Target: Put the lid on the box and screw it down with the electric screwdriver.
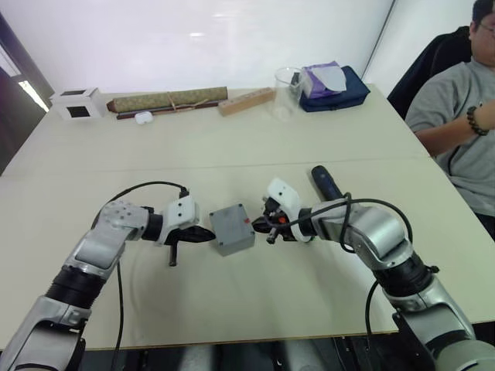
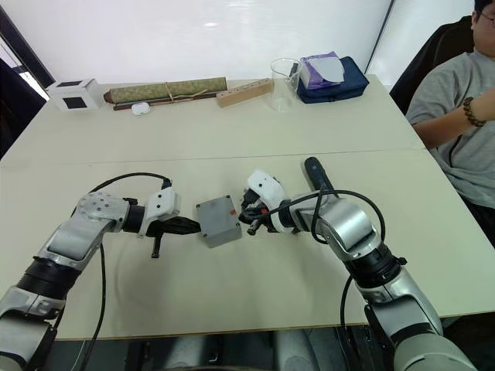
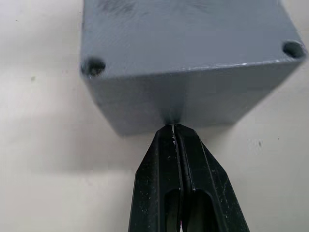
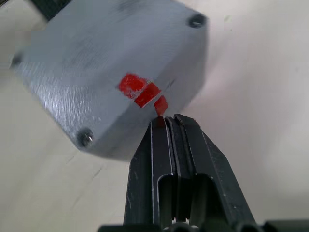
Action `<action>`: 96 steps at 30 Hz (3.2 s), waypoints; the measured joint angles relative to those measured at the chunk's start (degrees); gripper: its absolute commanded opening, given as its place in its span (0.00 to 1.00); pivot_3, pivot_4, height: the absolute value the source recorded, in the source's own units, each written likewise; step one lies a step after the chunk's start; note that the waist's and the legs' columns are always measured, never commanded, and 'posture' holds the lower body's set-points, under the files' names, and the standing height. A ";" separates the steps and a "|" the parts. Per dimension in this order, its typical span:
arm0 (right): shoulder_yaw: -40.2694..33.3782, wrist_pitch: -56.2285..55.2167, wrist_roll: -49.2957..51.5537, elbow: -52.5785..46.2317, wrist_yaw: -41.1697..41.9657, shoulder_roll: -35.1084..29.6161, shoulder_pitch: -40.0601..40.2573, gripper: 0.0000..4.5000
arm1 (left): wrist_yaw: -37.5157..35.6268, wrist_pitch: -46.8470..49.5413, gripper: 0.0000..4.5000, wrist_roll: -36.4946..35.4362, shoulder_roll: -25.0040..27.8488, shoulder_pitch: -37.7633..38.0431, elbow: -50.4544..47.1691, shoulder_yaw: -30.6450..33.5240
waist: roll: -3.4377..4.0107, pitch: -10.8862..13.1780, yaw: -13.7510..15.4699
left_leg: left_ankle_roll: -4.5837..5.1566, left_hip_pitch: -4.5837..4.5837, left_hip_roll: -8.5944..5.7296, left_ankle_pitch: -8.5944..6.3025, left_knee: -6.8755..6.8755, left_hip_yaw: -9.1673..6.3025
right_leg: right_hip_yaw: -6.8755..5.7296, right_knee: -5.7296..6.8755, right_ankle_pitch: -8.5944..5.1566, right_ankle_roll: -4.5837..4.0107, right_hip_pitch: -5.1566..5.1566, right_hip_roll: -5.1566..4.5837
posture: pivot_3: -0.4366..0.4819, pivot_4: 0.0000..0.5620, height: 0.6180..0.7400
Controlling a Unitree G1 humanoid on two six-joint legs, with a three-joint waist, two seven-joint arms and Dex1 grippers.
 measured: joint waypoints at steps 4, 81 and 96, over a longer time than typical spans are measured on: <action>-0.37 1.84 0.29 -2.94 -0.44 -0.24 1.43 0.01 | 0.05 -0.59 0.00 0.50 -0.12 -0.12 0.12 0.00 | 0.00 0.00 0.03 | 0.00 0.00 0.01 0.00 0.00 -0.01 | 0.00 0.01 0.00 0.00 0.00 0.02 | 0.48 0.27 0.97; -14.86 -10.72 -6.40 2.90 -7.97 7.91 -2.42 0.02 | 3.06 11.45 0.00 -13.36 3.93 -5.34 -11.43 7.27 | 0.02 0.02 0.09 | -0.03 0.02 -0.01 0.02 0.01 0.01 | 0.03 0.05 0.00 0.00 0.00 0.01 | 0.48 0.27 0.97; -9.13 -24.47 -13.87 18.66 -5.97 7.07 1.75 0.02 | 4.08 11.46 0.00 -13.33 2.08 -6.12 -11.50 7.14 | 0.02 0.02 -0.04 | -0.03 0.02 -0.01 0.02 0.01 0.03 | 0.03 0.04 0.00 0.00 0.00 0.02 | 0.48 0.27 0.97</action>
